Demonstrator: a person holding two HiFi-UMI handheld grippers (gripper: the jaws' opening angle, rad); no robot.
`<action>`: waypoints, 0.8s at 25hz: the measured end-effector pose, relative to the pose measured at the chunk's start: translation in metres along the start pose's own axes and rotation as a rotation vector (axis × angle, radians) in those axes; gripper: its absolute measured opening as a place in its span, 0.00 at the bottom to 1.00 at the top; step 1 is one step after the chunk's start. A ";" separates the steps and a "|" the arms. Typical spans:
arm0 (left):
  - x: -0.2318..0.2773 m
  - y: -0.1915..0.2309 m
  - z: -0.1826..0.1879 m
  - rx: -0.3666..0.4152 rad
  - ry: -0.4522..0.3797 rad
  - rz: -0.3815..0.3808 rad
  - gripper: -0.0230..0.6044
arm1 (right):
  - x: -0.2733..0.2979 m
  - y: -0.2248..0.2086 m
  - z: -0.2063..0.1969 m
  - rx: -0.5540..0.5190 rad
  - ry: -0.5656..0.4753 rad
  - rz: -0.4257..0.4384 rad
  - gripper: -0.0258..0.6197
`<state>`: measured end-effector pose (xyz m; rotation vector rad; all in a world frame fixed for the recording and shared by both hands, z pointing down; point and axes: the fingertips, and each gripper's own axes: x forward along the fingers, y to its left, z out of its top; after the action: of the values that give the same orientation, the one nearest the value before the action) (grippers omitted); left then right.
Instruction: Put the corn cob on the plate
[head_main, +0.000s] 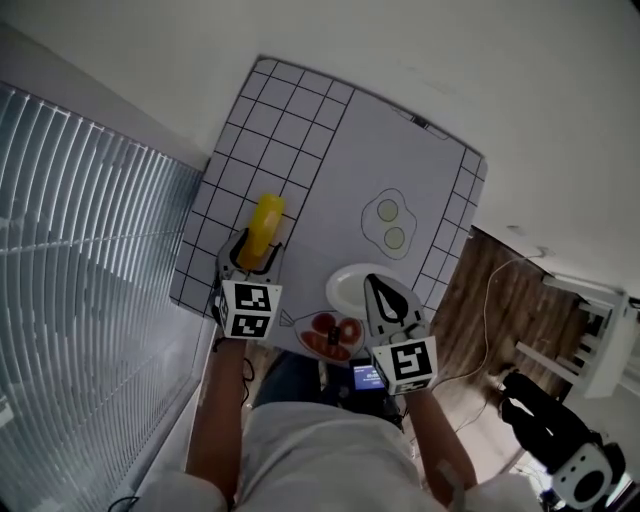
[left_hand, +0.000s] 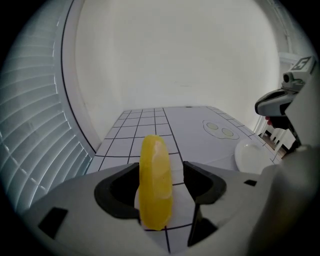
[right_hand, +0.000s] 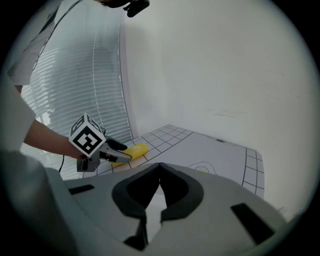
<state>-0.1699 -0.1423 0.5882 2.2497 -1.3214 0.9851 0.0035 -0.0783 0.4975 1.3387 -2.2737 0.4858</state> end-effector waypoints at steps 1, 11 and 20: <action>0.000 0.001 0.000 0.005 0.000 -0.001 0.47 | 0.003 0.003 0.000 -0.002 0.007 0.006 0.05; 0.010 0.019 -0.008 -0.017 0.032 -0.012 0.48 | 0.022 0.019 0.006 -0.024 0.040 0.069 0.05; 0.016 0.024 -0.015 -0.006 0.045 -0.001 0.48 | 0.058 0.040 0.024 -0.073 0.026 0.136 0.05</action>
<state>-0.1913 -0.1557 0.6092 2.2109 -1.3018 1.0239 -0.0616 -0.1134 0.5062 1.1420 -2.3478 0.4567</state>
